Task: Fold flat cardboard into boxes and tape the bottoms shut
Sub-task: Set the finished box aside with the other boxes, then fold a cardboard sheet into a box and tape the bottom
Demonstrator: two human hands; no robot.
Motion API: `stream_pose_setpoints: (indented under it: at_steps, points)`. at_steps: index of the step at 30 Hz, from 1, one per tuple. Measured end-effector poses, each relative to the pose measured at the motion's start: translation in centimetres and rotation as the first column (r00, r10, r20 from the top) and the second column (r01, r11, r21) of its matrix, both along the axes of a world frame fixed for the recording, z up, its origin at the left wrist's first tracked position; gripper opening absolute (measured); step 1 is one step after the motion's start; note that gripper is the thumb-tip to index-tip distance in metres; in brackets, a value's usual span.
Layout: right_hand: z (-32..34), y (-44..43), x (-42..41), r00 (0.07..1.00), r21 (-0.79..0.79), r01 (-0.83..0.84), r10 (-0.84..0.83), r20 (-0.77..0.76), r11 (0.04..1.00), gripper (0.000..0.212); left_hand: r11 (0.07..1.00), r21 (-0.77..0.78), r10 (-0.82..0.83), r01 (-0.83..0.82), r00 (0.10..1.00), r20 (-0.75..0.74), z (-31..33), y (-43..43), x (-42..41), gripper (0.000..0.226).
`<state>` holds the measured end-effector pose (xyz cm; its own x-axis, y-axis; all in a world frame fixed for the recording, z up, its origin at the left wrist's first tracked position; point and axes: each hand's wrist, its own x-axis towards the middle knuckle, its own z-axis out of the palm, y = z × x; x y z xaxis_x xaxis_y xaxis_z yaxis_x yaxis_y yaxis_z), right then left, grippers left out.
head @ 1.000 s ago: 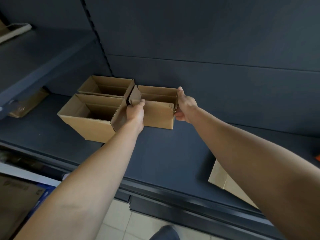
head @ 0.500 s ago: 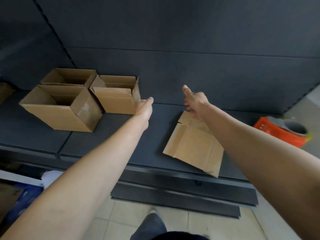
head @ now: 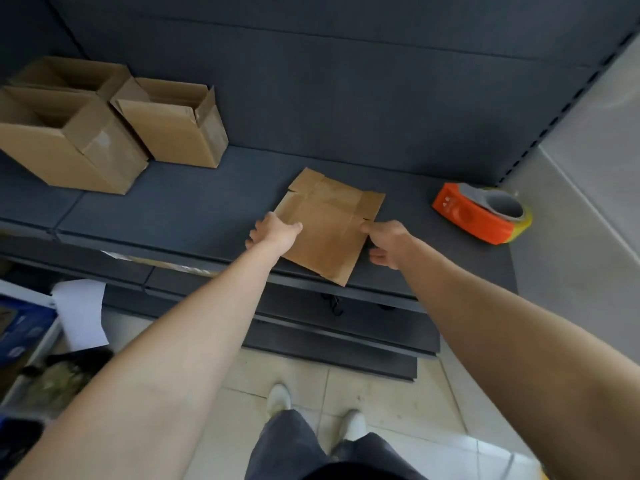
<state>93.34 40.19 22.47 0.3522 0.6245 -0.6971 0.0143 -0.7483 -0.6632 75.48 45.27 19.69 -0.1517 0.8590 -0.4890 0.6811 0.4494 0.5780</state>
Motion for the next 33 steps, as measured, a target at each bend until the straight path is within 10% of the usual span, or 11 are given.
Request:
stream_pose_setpoints:
  at_steps: [9,15,20,28,33]
  points:
    - [0.6,-0.7,1.1,0.974,0.086,0.173,-0.158,-0.161,0.981,0.031,0.999,-0.036,0.024,-0.019,0.988,0.150,0.7,-1.6,2.6,0.072]
    - [5.2,0.0,3.6,0.978,0.308,-0.044,-0.022,0.208,0.951,0.022,0.989,-0.034,-0.124,0.146,0.923,0.365,4.2,-2.3,4.8,0.065]
    - [10.3,-0.5,5.0,0.691,0.211,-0.427,0.167,0.704,0.879,0.029,0.972,0.230,-0.155,0.057,0.885,0.438,10.3,-1.2,7.3,0.078]
    - [11.0,-3.0,5.7,0.472,-0.080,-0.578,0.412,0.779,0.812,0.052,0.963,0.265,-0.171,0.050,0.873,0.457,11.3,-1.0,7.8,0.067]
    - [10.0,-4.0,6.8,0.527,-0.117,-0.375,0.315,0.789,0.920,0.067,0.963,0.261,-0.195,0.073,0.857,0.477,10.3,-1.1,8.0,0.056]
